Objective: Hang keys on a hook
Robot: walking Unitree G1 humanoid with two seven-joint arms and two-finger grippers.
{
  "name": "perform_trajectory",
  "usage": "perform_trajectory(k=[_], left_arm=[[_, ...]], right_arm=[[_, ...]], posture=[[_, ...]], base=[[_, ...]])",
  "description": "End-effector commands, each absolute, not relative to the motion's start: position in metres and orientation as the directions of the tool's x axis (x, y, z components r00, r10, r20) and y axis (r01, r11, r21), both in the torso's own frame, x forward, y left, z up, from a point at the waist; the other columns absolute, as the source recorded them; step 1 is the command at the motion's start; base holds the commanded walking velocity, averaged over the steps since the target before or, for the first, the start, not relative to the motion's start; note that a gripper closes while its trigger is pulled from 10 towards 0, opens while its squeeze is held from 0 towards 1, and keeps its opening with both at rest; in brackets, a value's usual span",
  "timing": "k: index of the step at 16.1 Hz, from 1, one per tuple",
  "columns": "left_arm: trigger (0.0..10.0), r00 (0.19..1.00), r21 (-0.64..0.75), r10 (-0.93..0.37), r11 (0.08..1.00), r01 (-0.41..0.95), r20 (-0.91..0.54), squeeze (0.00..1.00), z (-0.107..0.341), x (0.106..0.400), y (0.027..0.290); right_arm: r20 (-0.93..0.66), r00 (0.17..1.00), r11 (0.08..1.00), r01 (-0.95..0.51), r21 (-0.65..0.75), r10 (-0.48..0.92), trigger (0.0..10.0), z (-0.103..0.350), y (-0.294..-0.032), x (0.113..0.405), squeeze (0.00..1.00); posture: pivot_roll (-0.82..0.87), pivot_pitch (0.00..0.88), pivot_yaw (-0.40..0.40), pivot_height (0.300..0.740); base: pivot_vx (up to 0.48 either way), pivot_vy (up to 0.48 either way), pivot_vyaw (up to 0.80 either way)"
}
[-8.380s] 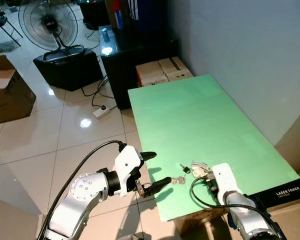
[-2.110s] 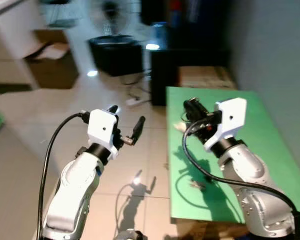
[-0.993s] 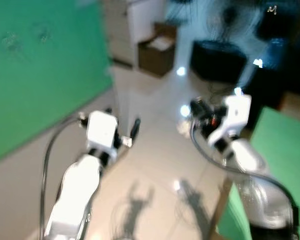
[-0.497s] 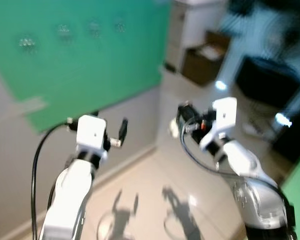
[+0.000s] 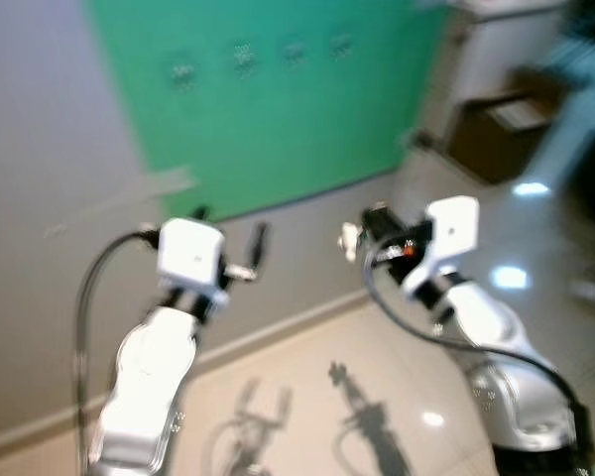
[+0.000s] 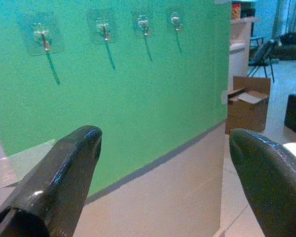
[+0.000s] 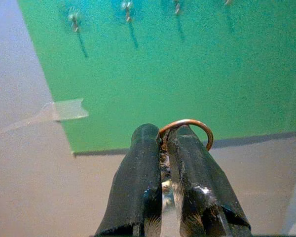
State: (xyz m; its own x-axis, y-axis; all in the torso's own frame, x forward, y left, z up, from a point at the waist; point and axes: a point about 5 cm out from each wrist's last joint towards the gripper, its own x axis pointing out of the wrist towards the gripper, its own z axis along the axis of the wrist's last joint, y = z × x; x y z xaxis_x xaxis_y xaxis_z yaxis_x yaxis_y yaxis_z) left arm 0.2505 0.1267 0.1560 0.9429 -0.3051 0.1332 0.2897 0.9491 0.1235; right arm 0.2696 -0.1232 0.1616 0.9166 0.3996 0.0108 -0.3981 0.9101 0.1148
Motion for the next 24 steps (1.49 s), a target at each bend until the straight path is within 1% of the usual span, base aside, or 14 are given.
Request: perform_trajectory(k=[1,2,5,9,12,15,21,22,23,24], left_arm=[[10.0,0.938,0.139,-0.310,0.947,0.290,0.153,0.00,0.160,0.252,0.131],[10.0,0.935,0.143,-0.318,0.944,0.298,0.155,0.00,0.161,0.253,0.130],[10.0,0.928,0.147,-0.337,0.937,0.316,0.157,0.00,0.161,0.256,0.130],[10.0,0.924,0.147,-0.349,0.933,0.328,0.158,0.00,0.161,0.260,0.128],[10.0,0.924,0.143,-0.345,0.935,0.324,0.161,0.00,0.160,0.260,0.127],[10.0,0.927,0.144,-0.338,0.937,0.317,0.164,0.00,0.160,0.260,0.128],[10.0,0.924,0.165,-0.343,0.934,0.316,0.170,0.00,0.162,0.262,0.127],[10.0,0.924,0.165,-0.343,0.934,0.316,0.172,0.00,0.162,0.262,0.126],[10.0,0.923,0.167,-0.344,0.934,0.317,0.172,0.00,0.162,0.262,0.126],[10.0,0.923,0.168,-0.344,0.934,0.317,0.171,0.00,0.162,0.262,0.127]], right_arm=[[0.038,0.918,0.912,-0.396,0.111,0.394,10.0,0.166,-0.121,0.271,0.00],[0.041,0.925,0.919,-0.380,0.104,0.378,10.0,0.166,-0.123,0.271,0.00],[0.060,0.947,0.941,-0.321,0.109,0.316,10.0,0.167,-0.129,0.274,0.00],[0.079,0.957,0.949,-0.288,0.130,0.280,10.0,0.171,-0.133,0.276,0.00],[0.089,0.954,0.948,-0.296,0.120,0.287,10.0,0.174,-0.136,0.278,0.00],[0.107,0.941,0.942,-0.330,0.069,0.322,10.0,0.181,-0.138,0.281,0.00],[0.125,0.939,0.941,-0.332,0.073,0.322,10.0,0.187,-0.141,0.286,0.00],[0.129,0.938,0.941,-0.331,0.073,0.320,10.0,0.188,-0.142,0.286,0.00],[0.139,0.944,0.943,-0.314,0.112,0.298,10.0,0.189,-0.146,0.287,0.00],[0.140,0.947,0.944,-0.307,0.120,0.290,10.0,0.190,-0.147,0.288,0.00]], posture=[[-0.02,0.000,0.010,0.740],[-0.02,0.000,0.015,0.740],[-0.02,0.000,0.031,0.740],[-0.03,0.000,0.036,0.740],[-0.03,0.000,0.028,0.740],[-0.02,0.000,0.017,0.740],[-0.02,0.000,0.013,0.740],[-0.02,0.000,0.013,0.740],[-0.02,0.000,0.013,0.740],[-0.02,0.000,0.012,0.740]], base=[[0.285,0.000,0.80],[0.311,0.000,0.80],[0.369,0.000,0.00],[0.397,0.000,0.00],[0.396,0.000,0.00],[0.398,0.000,0.00],[0.400,0.000,0.80],[0.401,0.000,0.00],[0.398,0.000,0.00],[0.368,0.000,0.00]])
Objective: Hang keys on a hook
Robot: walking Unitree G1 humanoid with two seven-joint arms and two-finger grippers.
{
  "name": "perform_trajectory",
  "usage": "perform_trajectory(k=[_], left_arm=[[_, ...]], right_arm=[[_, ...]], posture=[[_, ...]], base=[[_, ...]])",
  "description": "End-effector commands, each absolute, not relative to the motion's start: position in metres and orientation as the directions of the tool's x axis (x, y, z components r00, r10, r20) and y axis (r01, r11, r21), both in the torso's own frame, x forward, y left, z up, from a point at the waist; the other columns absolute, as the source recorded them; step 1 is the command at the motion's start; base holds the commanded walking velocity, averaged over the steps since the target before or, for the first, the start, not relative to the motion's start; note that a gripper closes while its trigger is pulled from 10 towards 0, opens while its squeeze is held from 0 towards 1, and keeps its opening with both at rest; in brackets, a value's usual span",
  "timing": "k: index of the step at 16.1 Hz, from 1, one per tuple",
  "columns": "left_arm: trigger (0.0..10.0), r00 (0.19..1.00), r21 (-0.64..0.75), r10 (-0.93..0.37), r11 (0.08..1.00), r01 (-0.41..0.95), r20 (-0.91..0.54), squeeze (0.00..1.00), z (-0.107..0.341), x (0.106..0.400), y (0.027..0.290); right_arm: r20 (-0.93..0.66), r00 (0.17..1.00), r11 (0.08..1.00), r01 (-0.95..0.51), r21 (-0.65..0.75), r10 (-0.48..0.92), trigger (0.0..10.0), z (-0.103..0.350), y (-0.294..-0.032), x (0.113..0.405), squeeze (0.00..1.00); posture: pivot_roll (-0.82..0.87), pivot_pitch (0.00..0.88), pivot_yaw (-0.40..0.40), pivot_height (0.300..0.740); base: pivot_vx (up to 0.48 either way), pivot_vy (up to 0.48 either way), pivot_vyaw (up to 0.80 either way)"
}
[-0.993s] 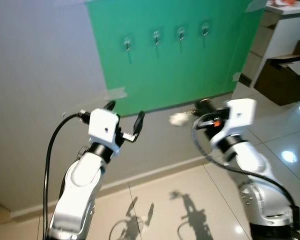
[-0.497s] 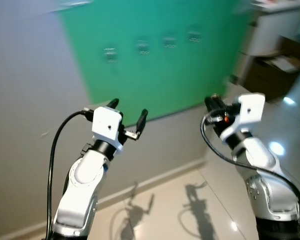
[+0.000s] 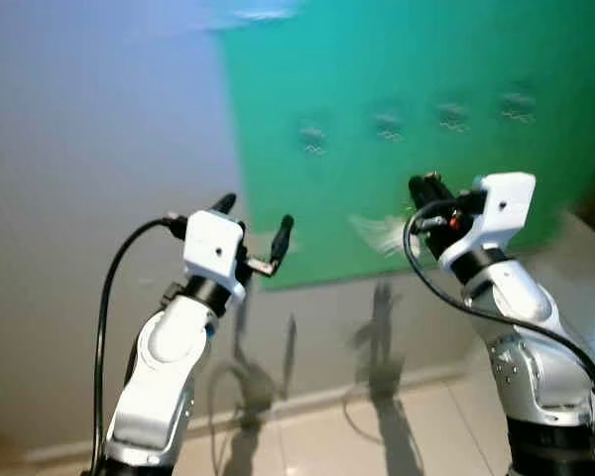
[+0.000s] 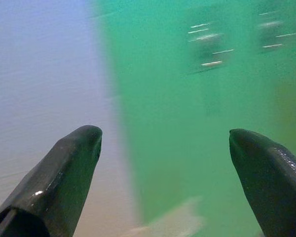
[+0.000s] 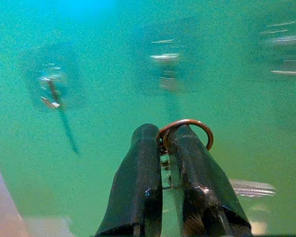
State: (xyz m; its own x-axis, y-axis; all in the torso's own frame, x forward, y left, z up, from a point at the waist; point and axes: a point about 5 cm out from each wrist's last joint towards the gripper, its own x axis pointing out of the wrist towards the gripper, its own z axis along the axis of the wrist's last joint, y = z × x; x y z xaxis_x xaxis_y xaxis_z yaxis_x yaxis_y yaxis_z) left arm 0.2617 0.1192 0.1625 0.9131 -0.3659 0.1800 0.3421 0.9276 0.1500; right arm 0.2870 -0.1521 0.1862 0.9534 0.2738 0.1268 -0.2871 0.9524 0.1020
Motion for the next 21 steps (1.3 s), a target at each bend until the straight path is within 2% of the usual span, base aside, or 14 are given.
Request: perform_trajectory(k=[1,10,14,21], left_arm=[[10.0,0.923,0.154,-0.342,0.936,0.317,0.175,0.00,0.162,0.262,0.127],[10.0,0.917,0.199,-0.357,0.926,0.322,0.177,0.00,0.162,0.258,0.121],[10.0,0.916,0.207,-0.358,0.924,0.321,0.179,0.00,0.161,0.254,0.120],[10.0,0.920,0.216,-0.349,0.926,0.309,0.180,0.00,0.162,0.252,0.121]], right_arm=[[0.141,0.948,0.945,-0.304,0.120,0.287,10.0,0.190,-0.150,0.288,0.00],[0.123,0.904,0.906,-0.419,0.069,0.409,10.0,0.191,-0.158,0.274,0.00],[0.119,0.856,0.855,-0.513,0.078,0.503,10.0,0.185,-0.151,0.258,0.00],[0.146,0.794,0.793,-0.604,0.080,0.590,10.0,0.187,-0.139,0.249,0.00]], posture=[[-0.02,0.000,0.012,0.740],[-0.03,0.000,0.012,0.740],[-0.03,0.000,0.011,0.740],[-0.02,0.000,0.007,0.740]], base=[[0.000,0.000,0.00],[0.000,0.000,0.00],[0.000,-0.253,0.00],[0.000,-0.299,0.48]])
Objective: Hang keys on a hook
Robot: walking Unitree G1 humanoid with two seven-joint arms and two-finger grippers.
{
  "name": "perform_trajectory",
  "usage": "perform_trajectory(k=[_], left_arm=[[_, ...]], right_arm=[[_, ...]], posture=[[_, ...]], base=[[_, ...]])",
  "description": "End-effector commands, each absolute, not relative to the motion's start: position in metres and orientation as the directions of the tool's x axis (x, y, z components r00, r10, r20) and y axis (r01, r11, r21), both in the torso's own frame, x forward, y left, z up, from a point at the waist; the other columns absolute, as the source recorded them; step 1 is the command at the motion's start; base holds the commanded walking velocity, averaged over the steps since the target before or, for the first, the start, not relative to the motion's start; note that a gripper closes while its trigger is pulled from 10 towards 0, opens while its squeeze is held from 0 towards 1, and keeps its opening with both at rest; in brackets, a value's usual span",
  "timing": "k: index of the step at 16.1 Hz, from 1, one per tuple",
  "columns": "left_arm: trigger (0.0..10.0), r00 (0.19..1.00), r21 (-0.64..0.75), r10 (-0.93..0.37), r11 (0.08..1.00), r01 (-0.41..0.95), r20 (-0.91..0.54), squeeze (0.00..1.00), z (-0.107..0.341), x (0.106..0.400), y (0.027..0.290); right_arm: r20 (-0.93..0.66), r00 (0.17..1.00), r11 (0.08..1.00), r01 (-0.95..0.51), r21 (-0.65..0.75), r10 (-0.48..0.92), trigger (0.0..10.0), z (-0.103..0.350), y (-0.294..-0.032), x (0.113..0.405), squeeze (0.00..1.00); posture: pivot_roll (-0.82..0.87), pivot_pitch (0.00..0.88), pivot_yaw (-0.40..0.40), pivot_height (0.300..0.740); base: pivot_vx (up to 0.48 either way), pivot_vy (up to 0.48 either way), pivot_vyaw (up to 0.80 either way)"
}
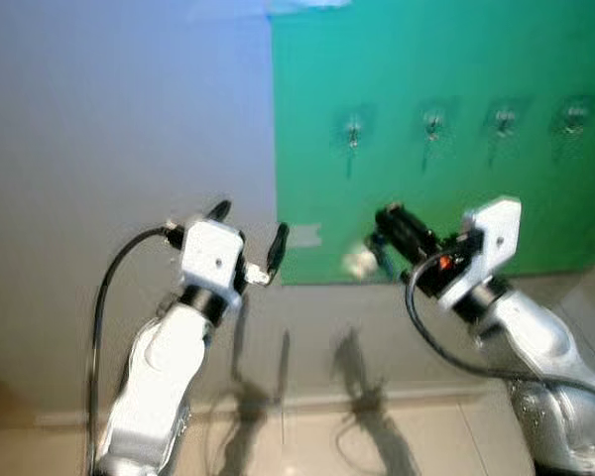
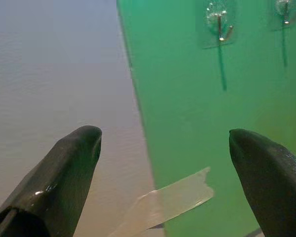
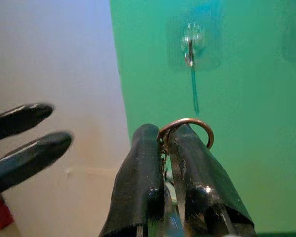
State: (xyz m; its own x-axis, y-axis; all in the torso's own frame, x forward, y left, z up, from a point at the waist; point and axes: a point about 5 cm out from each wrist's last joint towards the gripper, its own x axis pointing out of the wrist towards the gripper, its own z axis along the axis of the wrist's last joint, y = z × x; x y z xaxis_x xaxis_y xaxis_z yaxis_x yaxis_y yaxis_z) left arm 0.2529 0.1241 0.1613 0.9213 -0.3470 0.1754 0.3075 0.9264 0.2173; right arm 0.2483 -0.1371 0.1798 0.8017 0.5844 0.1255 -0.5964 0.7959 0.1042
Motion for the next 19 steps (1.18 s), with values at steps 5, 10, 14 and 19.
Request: perform_trajectory(k=[5,10,14,19], left_arm=[[10.0,0.924,0.217,-0.339,0.929,0.299,0.179,0.00,0.161,0.253,0.122],[10.0,0.932,0.197,-0.319,0.938,0.285,0.172,0.00,0.161,0.256,0.126],[10.0,0.930,0.228,-0.325,0.932,0.283,0.174,0.00,0.162,0.258,0.128],[10.0,0.921,0.256,-0.342,0.922,0.291,0.185,0.00,0.166,0.260,0.127]], right_arm=[[0.145,0.774,0.775,-0.629,0.062,0.617,10.0,0.190,-0.133,0.249,0.00],[0.156,0.786,0.786,-0.614,0.078,0.599,10.0,0.192,-0.132,0.253,0.00],[0.125,0.860,0.859,-0.505,0.079,0.494,10.0,0.181,-0.135,0.261,0.00],[0.150,0.867,0.868,-0.489,0.080,0.475,10.0,0.182,-0.129,0.260,0.00]], posture=[[-0.02,0.000,0.007,0.740],[-0.02,0.000,-0.001,0.740],[-0.02,0.000,0.009,0.740],[-0.02,0.000,0.026,0.740]], base=[[0.000,-0.308,0.39],[0.000,0.000,0.00],[0.000,0.000,0.00],[0.000,0.000,0.00]])
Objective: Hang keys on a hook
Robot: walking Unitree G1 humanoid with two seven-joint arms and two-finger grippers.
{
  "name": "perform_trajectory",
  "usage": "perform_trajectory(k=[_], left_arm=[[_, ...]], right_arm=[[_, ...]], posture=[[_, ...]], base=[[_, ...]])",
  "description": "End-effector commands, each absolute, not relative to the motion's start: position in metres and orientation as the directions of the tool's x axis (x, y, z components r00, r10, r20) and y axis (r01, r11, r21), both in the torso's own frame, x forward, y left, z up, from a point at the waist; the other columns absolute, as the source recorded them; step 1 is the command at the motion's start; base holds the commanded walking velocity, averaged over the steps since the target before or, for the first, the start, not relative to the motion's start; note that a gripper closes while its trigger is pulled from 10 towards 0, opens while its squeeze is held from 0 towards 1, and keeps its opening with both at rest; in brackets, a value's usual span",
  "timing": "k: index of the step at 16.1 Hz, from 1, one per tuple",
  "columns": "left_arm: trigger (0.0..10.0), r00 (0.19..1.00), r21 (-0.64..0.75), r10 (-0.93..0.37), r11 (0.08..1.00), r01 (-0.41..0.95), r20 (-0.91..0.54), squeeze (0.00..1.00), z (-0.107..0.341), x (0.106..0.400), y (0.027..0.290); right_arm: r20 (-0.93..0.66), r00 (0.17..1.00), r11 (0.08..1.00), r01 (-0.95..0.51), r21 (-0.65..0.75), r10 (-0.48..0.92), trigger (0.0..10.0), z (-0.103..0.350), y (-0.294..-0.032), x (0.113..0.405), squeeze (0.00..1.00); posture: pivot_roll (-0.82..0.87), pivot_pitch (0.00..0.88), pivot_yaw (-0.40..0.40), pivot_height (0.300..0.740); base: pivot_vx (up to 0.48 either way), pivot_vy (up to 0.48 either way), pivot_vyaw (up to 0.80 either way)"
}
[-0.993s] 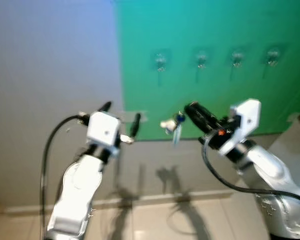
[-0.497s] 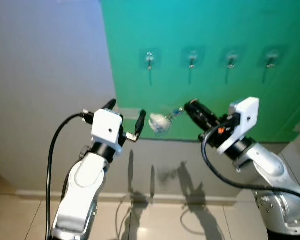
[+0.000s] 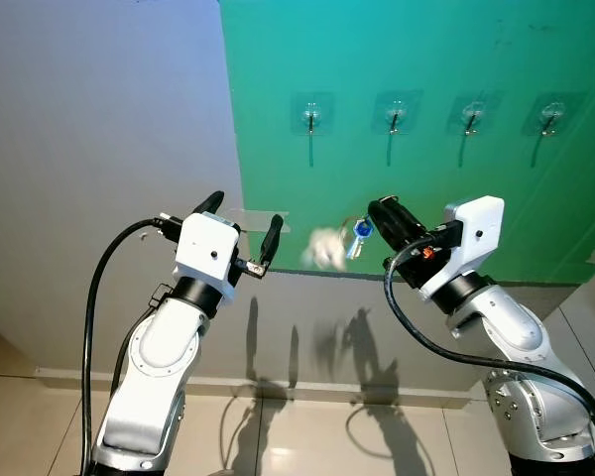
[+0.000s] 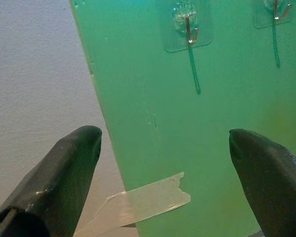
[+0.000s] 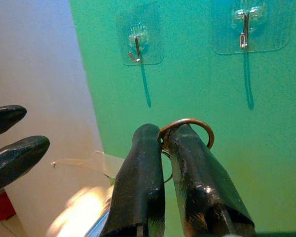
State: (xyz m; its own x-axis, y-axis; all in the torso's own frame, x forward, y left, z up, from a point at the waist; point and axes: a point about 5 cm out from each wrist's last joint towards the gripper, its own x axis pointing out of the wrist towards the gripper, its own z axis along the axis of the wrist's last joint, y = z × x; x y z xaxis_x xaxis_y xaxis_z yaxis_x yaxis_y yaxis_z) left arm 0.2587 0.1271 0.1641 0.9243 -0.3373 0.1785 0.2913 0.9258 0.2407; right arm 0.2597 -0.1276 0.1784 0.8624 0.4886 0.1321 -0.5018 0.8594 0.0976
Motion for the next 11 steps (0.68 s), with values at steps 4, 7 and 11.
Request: perform_trajectory(k=[4,7,11], left_arm=[[10.0,0.919,0.261,-0.341,0.922,0.286,0.195,0.00,0.168,0.261,0.126],[10.0,0.920,0.263,-0.338,0.922,0.282,0.197,0.00,0.168,0.262,0.127],[10.0,0.931,0.221,-0.319,0.935,0.279,0.177,0.00,0.164,0.262,0.130]], right_arm=[[0.151,0.876,0.876,-0.474,0.086,0.459,10.0,0.182,-0.128,0.262,0.00],[0.155,0.862,0.862,-0.499,0.088,0.483,10.0,0.182,-0.123,0.261,0.00],[0.150,0.851,0.848,-0.520,0.103,0.504,10.0,0.180,-0.118,0.259,0.00]], posture=[[-0.03,0.000,0.031,0.740],[-0.02,0.000,0.025,0.740],[-0.02,0.000,0.022,0.740]], base=[[0.000,-0.232,0.73],[0.000,-0.401,0.80],[0.000,-0.090,0.40]])
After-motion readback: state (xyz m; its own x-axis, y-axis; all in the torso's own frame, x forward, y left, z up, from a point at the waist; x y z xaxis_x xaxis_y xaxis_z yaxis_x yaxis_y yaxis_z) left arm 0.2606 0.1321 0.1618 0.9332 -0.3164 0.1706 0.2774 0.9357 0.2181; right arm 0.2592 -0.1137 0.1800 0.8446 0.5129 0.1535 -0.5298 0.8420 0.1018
